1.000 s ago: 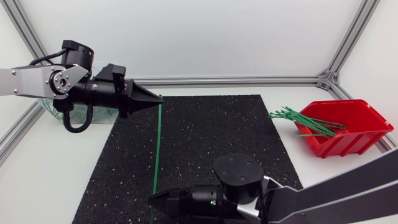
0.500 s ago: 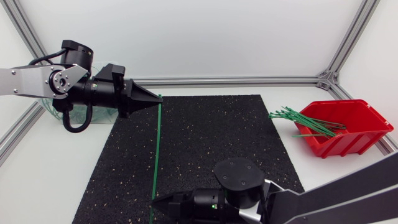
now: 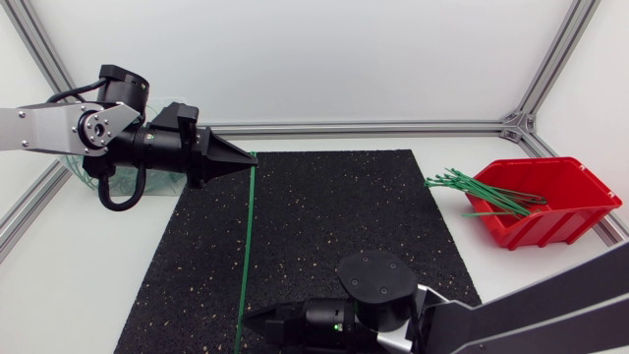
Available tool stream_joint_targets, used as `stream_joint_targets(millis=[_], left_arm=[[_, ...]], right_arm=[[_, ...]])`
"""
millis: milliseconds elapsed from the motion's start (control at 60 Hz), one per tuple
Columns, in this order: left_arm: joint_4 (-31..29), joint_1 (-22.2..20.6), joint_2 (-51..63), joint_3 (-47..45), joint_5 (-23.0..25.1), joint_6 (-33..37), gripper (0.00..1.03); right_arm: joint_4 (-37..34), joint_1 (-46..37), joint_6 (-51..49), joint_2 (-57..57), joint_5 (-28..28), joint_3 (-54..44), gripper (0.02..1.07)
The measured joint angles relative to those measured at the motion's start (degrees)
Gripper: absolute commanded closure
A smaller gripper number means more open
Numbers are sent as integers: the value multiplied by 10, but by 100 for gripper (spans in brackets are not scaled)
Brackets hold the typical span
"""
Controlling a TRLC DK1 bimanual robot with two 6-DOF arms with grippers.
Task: Take a green cable tie from the red box, thread the tail through the head to close it, then place it in the transparent bin on the left.
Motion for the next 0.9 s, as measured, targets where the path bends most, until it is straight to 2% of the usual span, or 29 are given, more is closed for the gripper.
stream_joint_targets(millis=[50,117,317,367,733,900], left_arm=[[0,-1,0,0,0,0,99],[0,-2,0,0,0,0,99],[-2,-4,0,0,0,0,99],[-2,-5,0,0,0,0,99],[-2,-11,0,0,0,0,99],[-5,-12,0,0,0,0,99]], right_arm=[[0,0,0,0,0,0,84],[0,0,0,0,0,0,78],[0,0,0,0,0,0,75],[0,1,0,0,0,0,79],[0,9,0,0,0,0,79],[0,9,0,0,0,2,87]])
